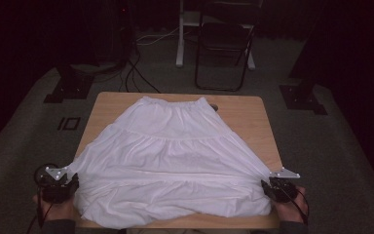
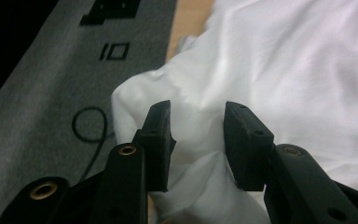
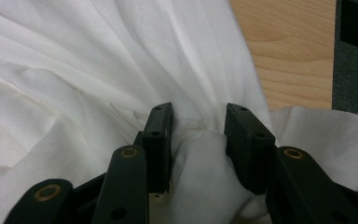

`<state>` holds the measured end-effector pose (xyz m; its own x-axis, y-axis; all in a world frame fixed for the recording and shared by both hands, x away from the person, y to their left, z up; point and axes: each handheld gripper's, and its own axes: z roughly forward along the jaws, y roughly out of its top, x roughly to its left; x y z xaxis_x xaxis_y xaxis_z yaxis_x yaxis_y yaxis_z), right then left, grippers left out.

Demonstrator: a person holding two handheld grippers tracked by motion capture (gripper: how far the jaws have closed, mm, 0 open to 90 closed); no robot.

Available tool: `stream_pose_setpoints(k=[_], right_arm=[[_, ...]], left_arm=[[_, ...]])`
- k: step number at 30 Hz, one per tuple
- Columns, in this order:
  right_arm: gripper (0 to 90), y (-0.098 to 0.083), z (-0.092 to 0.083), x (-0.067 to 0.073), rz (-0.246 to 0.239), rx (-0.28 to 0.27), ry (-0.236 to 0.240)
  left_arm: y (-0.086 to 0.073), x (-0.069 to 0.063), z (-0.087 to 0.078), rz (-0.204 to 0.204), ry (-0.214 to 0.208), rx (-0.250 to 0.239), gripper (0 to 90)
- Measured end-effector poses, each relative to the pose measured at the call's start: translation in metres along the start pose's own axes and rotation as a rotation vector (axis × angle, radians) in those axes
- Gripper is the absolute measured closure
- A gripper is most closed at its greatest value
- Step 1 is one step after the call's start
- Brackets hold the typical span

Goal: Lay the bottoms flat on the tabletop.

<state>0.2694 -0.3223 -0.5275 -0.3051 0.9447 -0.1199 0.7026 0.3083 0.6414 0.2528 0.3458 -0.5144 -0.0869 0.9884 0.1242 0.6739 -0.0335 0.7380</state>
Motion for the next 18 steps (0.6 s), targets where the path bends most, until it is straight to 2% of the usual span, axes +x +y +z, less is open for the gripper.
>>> stream_pose_setpoints(k=[5, 8, 9, 10, 11, 12, 14, 15, 17, 18], right_arm=[[62.1, -0.002, -0.001, 0.001, -0.015, 0.017, -0.006], [62.2, -0.003, -0.001, 0.000, -0.013, 0.019, -0.004], [61.0, -0.002, -0.002, 0.000, 0.006, 0.022, -0.003], [61.0, -0.002, -0.002, 0.000, 0.006, 0.022, -0.003], [59.5, 0.000, -0.003, 0.001, 0.009, 0.015, -0.003], [57.3, 0.004, -0.005, 0.003, 0.004, -0.016, 0.001], [56.2, 0.007, -0.006, 0.004, 0.001, -0.032, 0.003], [54.4, 0.014, -0.008, 0.008, -0.007, -0.065, 0.012], [52.2, 0.022, -0.008, 0.013, -0.020, -0.075, 0.013], [51.3, 0.026, -0.006, 0.015, -0.026, -0.077, 0.015]], left_arm=[[0.010, -0.015, -0.007, 0.030, -0.057, -0.043, 60.9], [0.014, -0.023, -0.008, 0.050, -0.076, -0.049, 60.3], [0.018, -0.035, -0.005, 0.080, -0.110, -0.048, 59.3], [0.018, -0.035, -0.005, 0.080, -0.110, -0.048, 58.8], [0.019, -0.038, -0.003, 0.084, -0.120, -0.047, 58.8], [0.021, -0.044, 0.002, 0.086, -0.138, -0.041, 57.9], [0.022, -0.046, 0.004, 0.090, -0.147, -0.035, 57.6], [0.023, -0.051, 0.011, 0.101, -0.168, -0.023, 56.0], [0.024, -0.052, 0.015, 0.108, -0.177, -0.014, 53.9], [0.024, -0.056, 0.025, 0.124, -0.181, 0.013, 53.0]])
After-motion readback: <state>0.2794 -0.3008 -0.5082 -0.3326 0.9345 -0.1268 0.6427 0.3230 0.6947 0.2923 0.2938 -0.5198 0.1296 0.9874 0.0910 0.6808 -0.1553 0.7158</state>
